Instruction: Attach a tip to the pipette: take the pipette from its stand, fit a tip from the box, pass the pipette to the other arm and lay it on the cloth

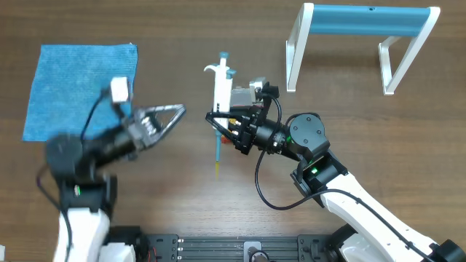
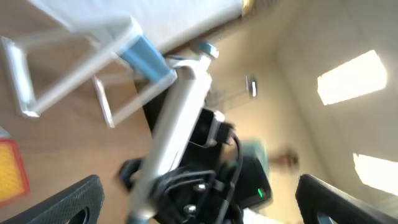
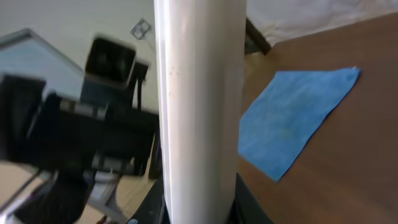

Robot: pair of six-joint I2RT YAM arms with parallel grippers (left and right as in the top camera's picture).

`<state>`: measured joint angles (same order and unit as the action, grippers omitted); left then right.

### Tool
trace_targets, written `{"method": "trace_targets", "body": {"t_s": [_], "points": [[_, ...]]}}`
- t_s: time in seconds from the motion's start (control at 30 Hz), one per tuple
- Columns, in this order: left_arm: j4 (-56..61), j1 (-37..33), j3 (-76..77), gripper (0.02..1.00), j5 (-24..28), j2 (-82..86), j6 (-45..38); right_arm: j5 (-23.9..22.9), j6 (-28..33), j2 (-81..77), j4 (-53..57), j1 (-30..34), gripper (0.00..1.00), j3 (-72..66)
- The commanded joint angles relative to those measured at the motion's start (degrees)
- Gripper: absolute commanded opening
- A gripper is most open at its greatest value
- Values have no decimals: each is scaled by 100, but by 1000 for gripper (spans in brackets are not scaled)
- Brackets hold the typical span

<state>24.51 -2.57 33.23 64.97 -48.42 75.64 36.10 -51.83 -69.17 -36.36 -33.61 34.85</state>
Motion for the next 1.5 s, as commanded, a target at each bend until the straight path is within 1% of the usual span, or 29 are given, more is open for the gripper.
{"method": "trace_targets", "body": {"t_s": [0.03, 0.13, 0.23, 0.3, 0.47, 0.57, 0.6, 0.63, 0.67, 0.7, 0.73, 1.07, 1.17, 1.2, 1.23, 1.27, 1.33, 1.37, 1.4, 1.43, 1.5], "points": [[116, 238, 1331, 1000, 1871, -1537, -1082, 601, -262, 37, -52, -9, 80, 24], [535, 579, 1714, 998, 1982, -2146, -1073, 621, -260, 37, -55, -9, 80, 24], [664, 852, 1943, 998, 1930, -2564, -1078, 623, -267, 37, -55, -9, 82, 24], [669, 1023, 1993, 1000, 1860, -2769, -1084, 647, -411, 37, -55, -9, 82, 24], [796, 1167, 1993, 1000, 1661, -2920, -1126, 664, -431, 37, -55, -13, 80, 26], [857, 1169, 1993, 1000, 1650, -2920, -1126, 664, -433, 37, -55, -13, 80, 26], [859, 1169, 1993, 976, 1650, -2920, -1126, 662, -433, 37, -55, -13, 80, 26], [857, 1169, 1993, 934, 1650, -2920, -1126, 664, -433, 37, -55, -13, 80, 26], [857, 1169, 1993, 792, 1650, -2920, -1126, 662, -431, 37, -55, -13, 80, 26], [855, 1169, 1993, 229, 1650, -2920, -1126, 662, -433, 37, -52, -13, 80, 26], [852, 1169, 1993, 27, 1652, -2920, -1123, 662, -431, 37, -55, -13, 80, 26], [826, 1165, 1993, 27, 1644, -2920, -1123, 662, -433, 37, -55, -13, 80, 26], [828, 1163, 1991, 27, 1552, -2920, -1126, 664, -433, 37, -52, -13, 82, 26], [828, 1163, 1991, 27, 1517, -2920, -1132, 669, -433, 37, -52, -13, 430, 26], [826, 1158, 1991, 27, 1510, -2920, -1263, 721, -433, 37, -52, -13, 619, 26], [800, 1152, 1991, 27, 1513, -2920, -1438, 850, -426, 37, -48, 11, 763, 26], [531, 1099, 1991, 27, 1429, -2922, -1648, 1508, -417, 37, 81, 166, 763, 26], [361, 1040, 1991, 27, 1360, -2922, -1801, 1939, -354, 37, 249, 304, 766, 26], [120, 955, 1991, 27, 1235, -2922, -2031, 2481, -289, 37, 638, 529, 768, 26], [-120, 881, 1991, 29, 1119, -2922, -2249, 2813, -214, 37, 1038, 761, 768, 24], [-765, 717, 1991, 27, 774, -2922, -2767, 3178, -28, 37, 1775, 1335, 770, 26]]}}
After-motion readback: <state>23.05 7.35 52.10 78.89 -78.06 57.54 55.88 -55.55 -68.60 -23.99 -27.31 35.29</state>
